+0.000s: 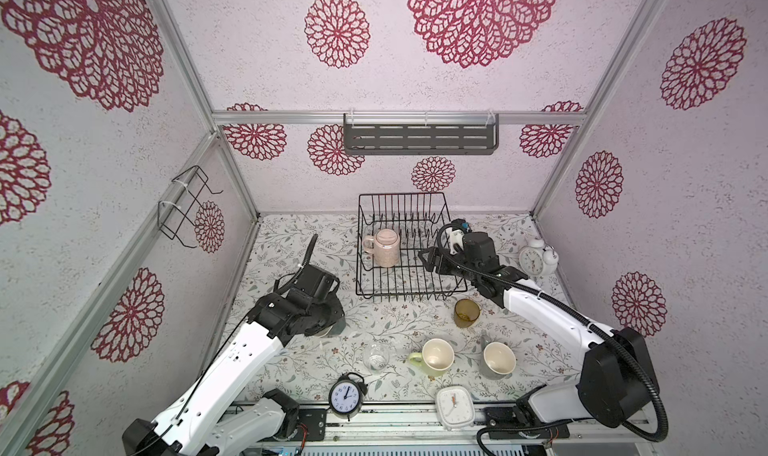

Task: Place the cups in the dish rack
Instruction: 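Grasp the dark green mug with the left gripper and lift it, then carry the dark green mug over the rack while the right gripper grasps it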

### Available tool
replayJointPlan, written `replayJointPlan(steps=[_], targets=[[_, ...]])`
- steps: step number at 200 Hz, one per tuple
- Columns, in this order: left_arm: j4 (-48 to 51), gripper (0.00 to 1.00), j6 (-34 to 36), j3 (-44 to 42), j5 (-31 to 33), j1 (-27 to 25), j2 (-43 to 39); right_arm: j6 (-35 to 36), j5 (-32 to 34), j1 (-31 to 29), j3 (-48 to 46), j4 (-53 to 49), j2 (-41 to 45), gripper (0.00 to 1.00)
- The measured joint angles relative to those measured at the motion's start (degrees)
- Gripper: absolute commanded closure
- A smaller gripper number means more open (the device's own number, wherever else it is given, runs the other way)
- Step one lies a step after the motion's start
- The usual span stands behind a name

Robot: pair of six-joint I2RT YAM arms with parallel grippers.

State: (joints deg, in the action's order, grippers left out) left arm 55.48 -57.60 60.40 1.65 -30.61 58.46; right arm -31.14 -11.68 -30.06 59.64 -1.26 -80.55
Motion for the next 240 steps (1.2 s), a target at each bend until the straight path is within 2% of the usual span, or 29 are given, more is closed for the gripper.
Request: replayJointPlan(steps=[29, 74, 123, 156, 185, 214, 240], targets=[[-8.4, 1.00, 3.8, 2.8, -4.2, 0.0, -0.1, -2.0, -5.7, -1.3, 0.0, -1.4, 3.5, 0.01], [-24.3, 1.00, 4.9, 6.1, -16.2, 0.2, 5.7, -7.9, -13.5, -1.3, 0.1, 0.5, 10.9, 0.01], [-40.5, 1.00, 0.0, 6.1, -23.8, 0.2, 8.8, -16.7, -16.2, -1.3, -3.8, 9.6, 14.9, 0.01], [-48.9, 1.00, -4.0, 5.2, -27.0, 0.2, 8.8, -21.1, -19.0, -0.3, -4.2, 14.3, 13.3, 0.01], [-56.2, 1.00, -8.1, 3.1, -30.8, 0.2, 9.1, -27.3, -23.5, 0.5, -4.3, 23.7, 10.7, 0.01], [-62.4, 1.00, -11.6, 2.4, -32.8, 0.6, 10.2, -34.2, -24.4, 1.4, -5.9, 33.0, 8.8, 0.01], [-66.7, 1.00, -14.1, 2.4, -35.3, 0.4, 11.3, -37.4, -25.2, 0.9, -6.0, 36.5, 8.5, 0.01]])
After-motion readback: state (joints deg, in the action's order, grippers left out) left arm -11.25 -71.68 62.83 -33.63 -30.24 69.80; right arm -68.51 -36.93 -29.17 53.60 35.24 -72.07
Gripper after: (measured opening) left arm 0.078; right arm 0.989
